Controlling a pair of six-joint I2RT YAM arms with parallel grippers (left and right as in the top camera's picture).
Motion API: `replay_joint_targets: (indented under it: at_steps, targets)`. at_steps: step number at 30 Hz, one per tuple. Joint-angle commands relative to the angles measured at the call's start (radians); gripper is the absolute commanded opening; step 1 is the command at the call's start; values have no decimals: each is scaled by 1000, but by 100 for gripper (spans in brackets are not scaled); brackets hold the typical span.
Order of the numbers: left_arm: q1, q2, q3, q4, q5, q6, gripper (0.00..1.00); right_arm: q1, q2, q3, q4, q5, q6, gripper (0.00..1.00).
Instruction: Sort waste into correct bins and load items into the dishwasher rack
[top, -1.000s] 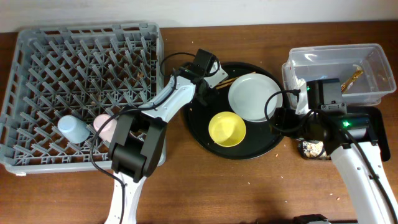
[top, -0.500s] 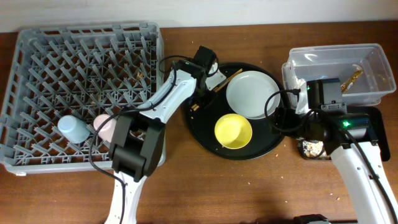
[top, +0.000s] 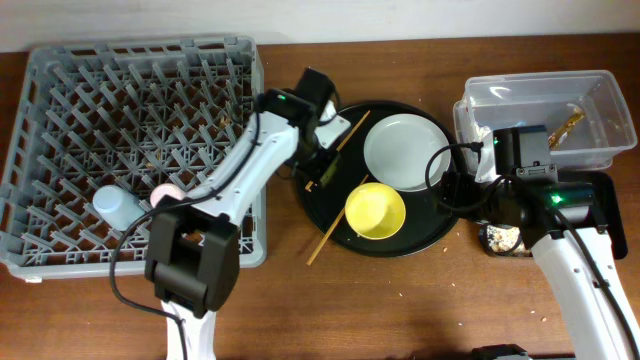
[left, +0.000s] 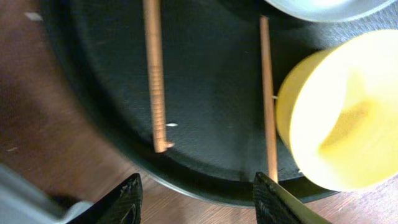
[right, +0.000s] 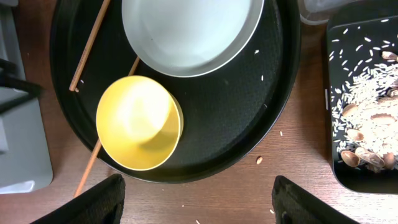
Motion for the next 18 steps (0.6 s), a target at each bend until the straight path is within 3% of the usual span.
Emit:
replay_joint_targets:
  at_steps: [1,5,9,11,14,16,18]
  targets:
    - [-64,48,-11,39,6,19,59,-6,0,2,0,-5,2,77]
    - [-86,198,-22,267,-167,19,60,-6,0,2,0,-5,2,77]
    - [-84,246,-22,323,-203,18,58,-6,0,2,0,-6,2,77]
    - [-84,248,-22,312,-191,18,33,-6,0,2,0,-6,2,77]
    - [-84,274,-42,304,-192,18,17,-6,0,2,0,-5,2,77]
    - [-84,269,-30,268,-192,-6,0,-6,0,2,0,-5,2,77]
    - [-80,238,59,158,-176,-84,0,-6,0,2,0,-5,2,77]
